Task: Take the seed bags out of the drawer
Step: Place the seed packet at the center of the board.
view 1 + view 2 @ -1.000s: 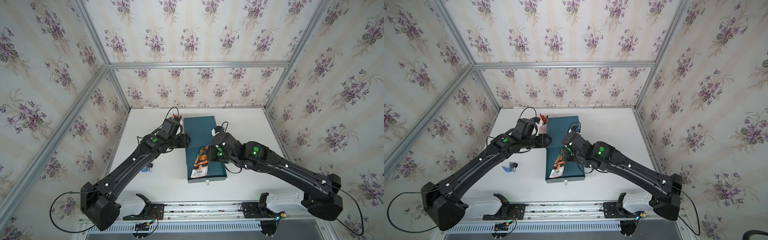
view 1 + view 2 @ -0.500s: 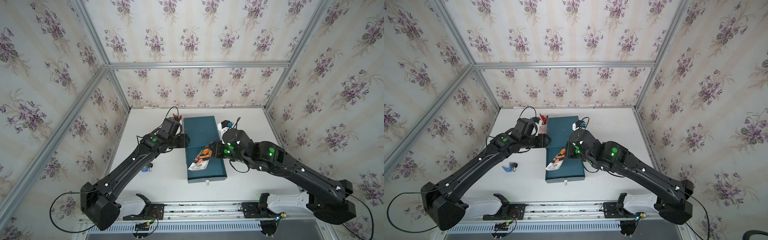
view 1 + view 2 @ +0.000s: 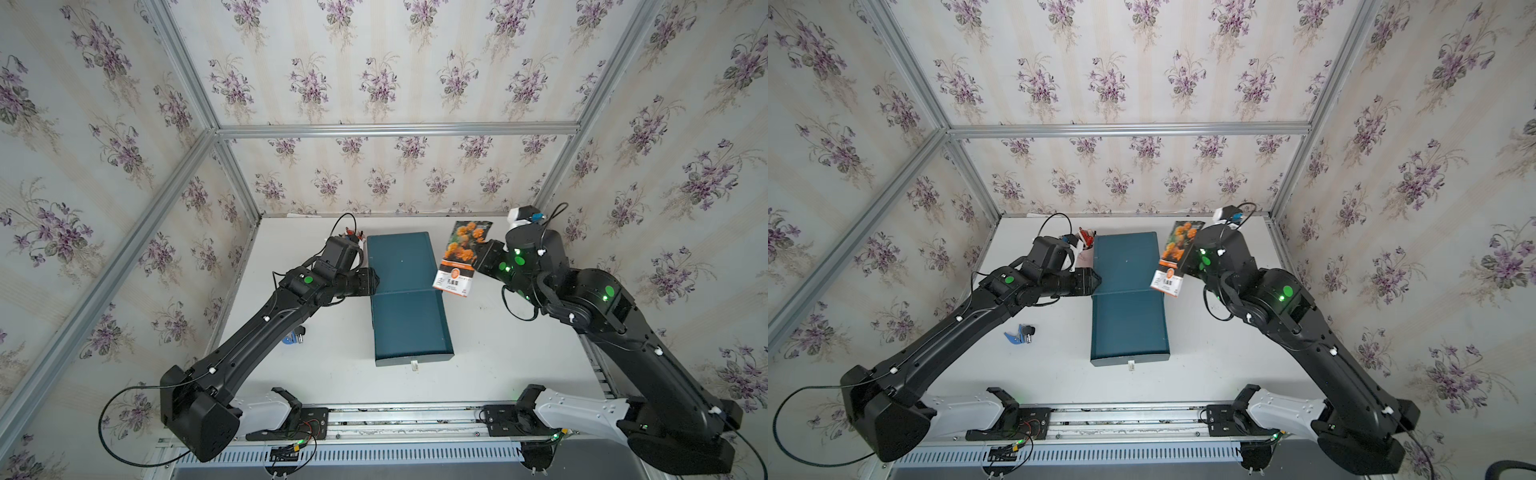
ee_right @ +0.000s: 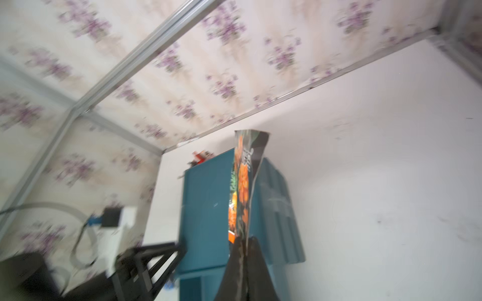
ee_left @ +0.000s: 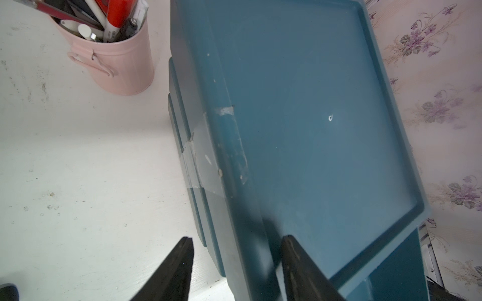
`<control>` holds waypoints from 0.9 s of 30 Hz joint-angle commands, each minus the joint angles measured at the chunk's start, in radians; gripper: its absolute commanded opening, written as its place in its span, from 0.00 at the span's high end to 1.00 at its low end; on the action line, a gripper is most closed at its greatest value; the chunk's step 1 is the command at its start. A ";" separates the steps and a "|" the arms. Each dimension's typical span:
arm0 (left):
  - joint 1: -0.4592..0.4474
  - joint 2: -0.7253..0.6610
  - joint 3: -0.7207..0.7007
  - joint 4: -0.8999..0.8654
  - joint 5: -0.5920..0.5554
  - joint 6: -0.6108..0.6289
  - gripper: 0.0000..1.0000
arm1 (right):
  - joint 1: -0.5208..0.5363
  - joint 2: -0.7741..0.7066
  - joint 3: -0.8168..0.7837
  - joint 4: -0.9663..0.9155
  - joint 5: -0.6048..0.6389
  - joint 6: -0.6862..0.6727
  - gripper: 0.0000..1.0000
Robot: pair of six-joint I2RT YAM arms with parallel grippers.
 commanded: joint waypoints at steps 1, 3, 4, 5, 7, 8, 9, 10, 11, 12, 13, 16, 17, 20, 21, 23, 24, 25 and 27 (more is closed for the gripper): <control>0.001 -0.009 0.001 -0.063 -0.006 0.024 0.38 | -0.232 -0.044 -0.102 0.016 -0.114 -0.056 1.00; 0.002 -0.009 0.005 -0.065 -0.002 0.026 0.37 | -0.380 -0.061 -0.199 0.068 -0.222 -0.084 1.00; 0.001 -0.009 0.008 -0.066 0.000 0.027 0.36 | -0.454 -0.066 -0.258 0.105 -0.280 -0.095 1.00; 0.002 -0.006 0.012 -0.066 0.000 0.028 0.36 | -0.508 -0.067 -0.314 0.135 -0.329 -0.100 1.00; 0.001 -0.004 0.017 -0.068 0.000 0.030 0.35 | -0.599 -0.050 -0.440 0.227 -0.404 -0.105 1.00; 0.002 -0.002 0.020 -0.069 0.000 0.029 0.34 | -0.631 -0.039 -0.500 0.272 -0.431 -0.103 1.00; 0.002 -0.002 0.025 -0.072 -0.001 0.034 0.34 | -0.660 -0.031 -0.565 0.337 -0.465 -0.103 1.00; 0.003 -0.003 0.032 -0.076 -0.007 0.035 0.34 | -0.679 -0.024 -0.625 0.399 -0.482 -0.097 1.00; 0.004 -0.004 0.037 -0.081 -0.012 0.036 0.33 | -0.691 -0.015 -0.666 0.445 -0.482 -0.088 1.00; 0.006 -0.007 0.041 -0.084 -0.014 0.036 0.33 | -0.697 0.000 -0.702 0.485 -0.473 -0.083 1.00; 0.007 -0.010 0.046 -0.086 -0.015 0.036 0.32 | -0.700 0.027 -0.720 0.512 -0.460 -0.076 1.00; 0.008 -0.016 0.058 -0.092 -0.006 0.038 0.31 | -0.703 0.092 -0.766 0.574 -0.443 -0.059 1.00; 0.008 -0.015 0.060 -0.092 -0.001 0.038 0.31 | -0.703 0.108 -0.775 0.592 -0.441 -0.057 1.00; 0.009 -0.023 0.063 -0.089 0.012 0.034 0.30 | -0.704 0.142 -0.799 0.628 -0.419 -0.048 1.00; 0.008 -0.027 0.064 -0.092 0.012 0.032 0.30 | -0.704 0.151 -0.803 0.635 -0.411 -0.047 1.00; 0.009 -0.038 0.060 -0.091 0.012 0.029 0.29 | -0.704 0.167 -0.816 0.650 -0.398 -0.048 0.98; 0.008 -0.044 0.060 -0.090 0.012 0.028 0.29 | -0.705 0.177 -0.820 0.659 -0.394 -0.050 0.94; 0.009 -0.049 0.056 -0.091 0.013 0.026 0.29 | -0.704 0.188 -0.824 0.665 -0.393 -0.054 0.90; 0.009 -0.056 0.054 -0.091 0.014 0.023 0.28 | -0.704 0.205 -0.828 0.666 -0.383 -0.057 0.80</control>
